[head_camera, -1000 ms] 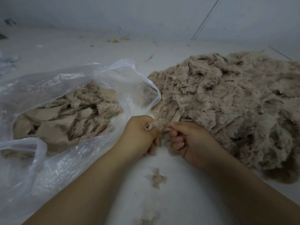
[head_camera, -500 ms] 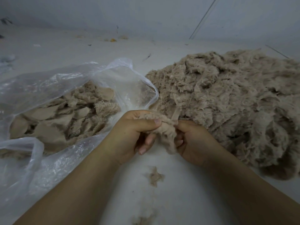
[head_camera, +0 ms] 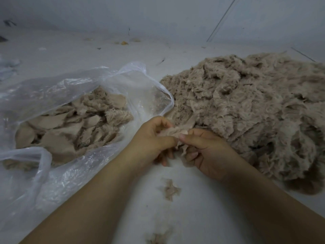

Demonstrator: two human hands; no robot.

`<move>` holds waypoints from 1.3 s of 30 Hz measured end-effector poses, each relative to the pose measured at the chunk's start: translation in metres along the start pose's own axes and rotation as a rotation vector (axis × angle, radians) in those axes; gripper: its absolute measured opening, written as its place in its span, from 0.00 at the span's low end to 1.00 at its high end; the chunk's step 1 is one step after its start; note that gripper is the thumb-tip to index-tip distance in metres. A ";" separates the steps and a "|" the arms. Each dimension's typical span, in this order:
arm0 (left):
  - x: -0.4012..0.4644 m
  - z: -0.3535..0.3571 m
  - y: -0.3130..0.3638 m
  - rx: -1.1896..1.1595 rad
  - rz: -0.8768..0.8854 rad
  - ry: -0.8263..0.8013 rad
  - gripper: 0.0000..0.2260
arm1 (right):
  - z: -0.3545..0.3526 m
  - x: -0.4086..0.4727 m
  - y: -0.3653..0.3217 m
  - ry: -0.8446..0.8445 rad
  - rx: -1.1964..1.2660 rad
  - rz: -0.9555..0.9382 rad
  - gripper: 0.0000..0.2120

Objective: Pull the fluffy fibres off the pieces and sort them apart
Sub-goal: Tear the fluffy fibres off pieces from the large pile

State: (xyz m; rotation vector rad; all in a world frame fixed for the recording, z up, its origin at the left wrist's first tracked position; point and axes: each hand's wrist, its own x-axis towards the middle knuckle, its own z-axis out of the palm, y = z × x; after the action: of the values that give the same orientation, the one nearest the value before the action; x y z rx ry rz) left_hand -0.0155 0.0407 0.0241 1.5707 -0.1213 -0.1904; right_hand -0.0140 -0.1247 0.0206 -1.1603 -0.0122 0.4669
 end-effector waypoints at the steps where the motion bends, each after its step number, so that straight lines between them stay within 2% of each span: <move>1: 0.000 0.001 -0.001 0.018 0.044 0.016 0.10 | 0.000 0.000 0.000 -0.003 0.008 0.004 0.08; 2: 0.000 0.000 -0.002 0.024 0.081 0.023 0.09 | 0.001 -0.001 -0.002 -0.005 0.019 0.010 0.06; 4: 0.001 -0.001 -0.003 0.008 0.094 0.042 0.06 | 0.001 -0.001 -0.003 0.013 0.054 0.032 0.09; 6: 0.002 -0.003 -0.003 -0.072 0.068 0.102 0.09 | 0.003 -0.001 -0.004 0.046 0.090 0.052 0.10; 9: 0.002 -0.002 -0.001 -0.174 0.018 0.175 0.13 | 0.001 0.001 -0.003 0.084 0.148 0.086 0.05; 10: 0.002 -0.001 -0.001 -0.154 0.020 0.183 0.13 | 0.001 0.001 -0.003 0.073 0.153 0.091 0.02; 13: -0.002 0.005 0.003 0.009 0.088 0.148 0.17 | 0.002 -0.001 -0.004 0.009 0.073 0.059 0.15; 15: -0.004 0.010 0.004 0.136 0.112 0.095 0.18 | 0.004 -0.002 -0.003 -0.053 0.035 0.015 0.19; 18: -0.006 0.012 0.006 0.294 0.080 0.066 0.18 | 0.004 -0.002 -0.001 -0.046 0.062 0.010 0.16; 21: -0.004 0.006 0.008 0.215 0.013 0.105 0.19 | 0.002 0.000 -0.002 -0.005 0.096 0.027 0.06; 23: -0.004 0.003 0.009 0.164 0.014 0.114 0.19 | 0.002 -0.001 -0.002 -0.003 0.039 0.024 0.03; 26: -0.005 0.002 0.010 0.108 -0.011 0.013 0.18 | 0.002 -0.003 0.000 -0.034 -0.147 0.014 0.13; 28: -0.003 0.002 0.007 0.021 -0.046 -0.022 0.17 | 0.001 -0.004 0.000 -0.049 -0.193 0.017 0.11; 29: -0.002 0.002 0.005 -0.025 -0.041 -0.025 0.12 | 0.000 -0.004 0.001 -0.058 -0.198 0.018 0.08; 30: -0.002 0.002 0.005 -0.061 -0.032 -0.032 0.07 | 0.001 -0.005 0.000 -0.064 -0.199 0.019 0.06; 32: -0.001 0.002 0.003 -0.108 -0.014 -0.081 0.08 | 0.000 -0.005 0.000 -0.090 -0.203 0.015 0.03; 35: -0.002 0.003 0.001 -0.151 -0.019 -0.138 0.08 | -0.002 -0.005 0.001 -0.103 -0.197 0.016 0.14; 39: 0.000 0.000 0.000 -0.130 -0.022 -0.115 0.06 | -0.004 -0.003 -0.002 -0.208 -0.032 0.038 0.12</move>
State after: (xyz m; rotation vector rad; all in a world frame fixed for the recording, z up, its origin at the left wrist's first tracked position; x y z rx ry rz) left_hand -0.0154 0.0409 0.0239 1.4318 -0.1784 -0.3006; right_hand -0.0153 -0.1305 0.0212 -1.1406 -0.1784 0.6211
